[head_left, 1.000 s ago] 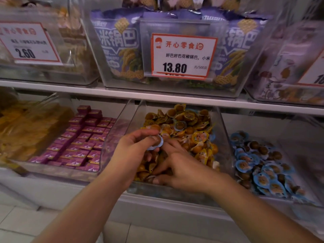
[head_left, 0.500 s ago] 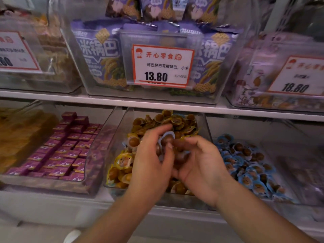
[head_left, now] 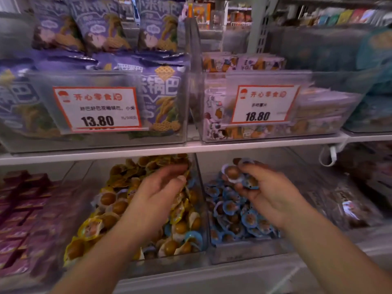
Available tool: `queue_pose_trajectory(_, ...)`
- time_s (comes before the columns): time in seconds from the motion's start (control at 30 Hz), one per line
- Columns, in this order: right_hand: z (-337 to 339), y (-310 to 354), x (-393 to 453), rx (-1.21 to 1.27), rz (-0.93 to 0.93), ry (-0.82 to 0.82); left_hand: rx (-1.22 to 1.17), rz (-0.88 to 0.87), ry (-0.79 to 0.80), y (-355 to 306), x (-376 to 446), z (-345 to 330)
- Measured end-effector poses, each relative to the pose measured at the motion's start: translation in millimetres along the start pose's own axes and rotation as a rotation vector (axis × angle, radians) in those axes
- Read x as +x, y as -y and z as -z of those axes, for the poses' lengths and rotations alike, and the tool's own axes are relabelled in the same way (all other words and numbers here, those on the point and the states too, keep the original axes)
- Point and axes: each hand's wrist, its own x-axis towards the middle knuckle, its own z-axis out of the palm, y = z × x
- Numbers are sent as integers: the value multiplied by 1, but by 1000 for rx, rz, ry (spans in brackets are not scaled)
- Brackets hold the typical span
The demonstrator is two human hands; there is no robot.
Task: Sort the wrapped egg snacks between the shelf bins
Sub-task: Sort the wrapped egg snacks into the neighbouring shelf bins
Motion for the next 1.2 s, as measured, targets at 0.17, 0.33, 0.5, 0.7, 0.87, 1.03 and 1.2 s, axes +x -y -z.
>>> queue_pose_trajectory(0.17, 34, 0, 65, -34, -92, -147, 924, -50, -87, 38, 30, 17)
queue_pose_trajectory(0.33, 46, -17, 92, -506, -5, -324, 1060, -151, 8, 52, 22, 17)
queue_pose_trajectory(0.5, 11, -28, 55, -706, 413, -213, 781, -169, -60, 43, 5, 21)
queue_pose_trajectory(0.7, -44, -57, -14, -787, 662, 209, 398, -123, -305, 18, -19, 29)
queue_pose_trajectory(0.87, -72, -52, -23, -551, 140, 383, 371, -240, -227, 9, -37, 16)
queue_pose_trajectory(1.03, -80, -55, -28, -241, -111, 484, 423, -351, -244, 9, -40, 4)
queue_pose_trajectory(1.2, -58, -37, -9, -590, 338, 203, 361, -181, 75, 10, -7, 27)
